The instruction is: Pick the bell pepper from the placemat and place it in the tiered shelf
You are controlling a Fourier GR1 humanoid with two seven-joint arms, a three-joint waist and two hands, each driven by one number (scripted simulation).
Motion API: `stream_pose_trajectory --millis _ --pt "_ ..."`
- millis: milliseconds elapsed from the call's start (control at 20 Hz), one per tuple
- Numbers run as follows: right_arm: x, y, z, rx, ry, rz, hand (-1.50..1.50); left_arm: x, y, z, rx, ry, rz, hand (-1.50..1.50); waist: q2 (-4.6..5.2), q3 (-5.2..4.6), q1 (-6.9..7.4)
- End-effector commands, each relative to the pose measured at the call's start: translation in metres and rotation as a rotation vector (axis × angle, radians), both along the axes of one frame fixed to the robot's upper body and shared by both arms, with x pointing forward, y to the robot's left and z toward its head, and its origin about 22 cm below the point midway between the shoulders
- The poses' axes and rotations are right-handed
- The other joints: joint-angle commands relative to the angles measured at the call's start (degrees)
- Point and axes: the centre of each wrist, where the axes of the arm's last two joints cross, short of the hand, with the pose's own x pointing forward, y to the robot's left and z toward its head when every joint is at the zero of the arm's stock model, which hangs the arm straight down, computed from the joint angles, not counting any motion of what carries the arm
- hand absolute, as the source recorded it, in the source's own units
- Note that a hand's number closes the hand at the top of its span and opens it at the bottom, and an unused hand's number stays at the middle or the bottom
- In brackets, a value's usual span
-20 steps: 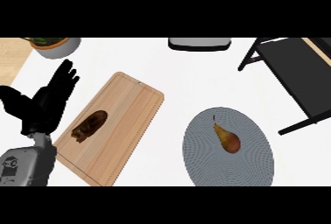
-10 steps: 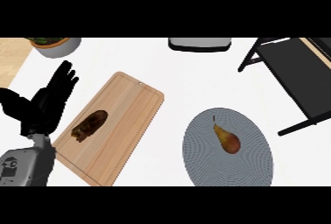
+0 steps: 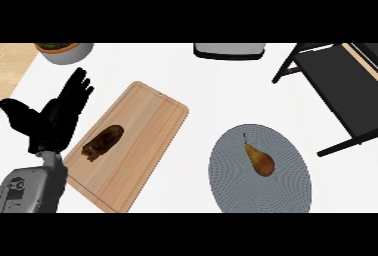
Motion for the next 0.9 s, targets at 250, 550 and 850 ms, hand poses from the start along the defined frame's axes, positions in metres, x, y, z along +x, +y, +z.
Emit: stream_pose_trajectory --millis 250,550,850 --pt "0.003 -0.056 -0.022 0.018 -0.12 -0.078 -1.5 -0.003 0.002 0.006 0.007 -0.014 -0.018 0.0 0.8 2.09 -0.17" --pt "-0.009 -0.084 -0.013 0.156 -0.032 0.048 -1.5 0.004 0.003 -0.003 0.0 -0.006 0.01 0.0 0.56 2.01 -1.28" --pt "-0.074 -0.146 0.016 0.233 0.02 0.075 -1.5 0.002 0.005 -0.006 -0.008 0.011 0.028 0.0 0.29 2.01 -2.58"
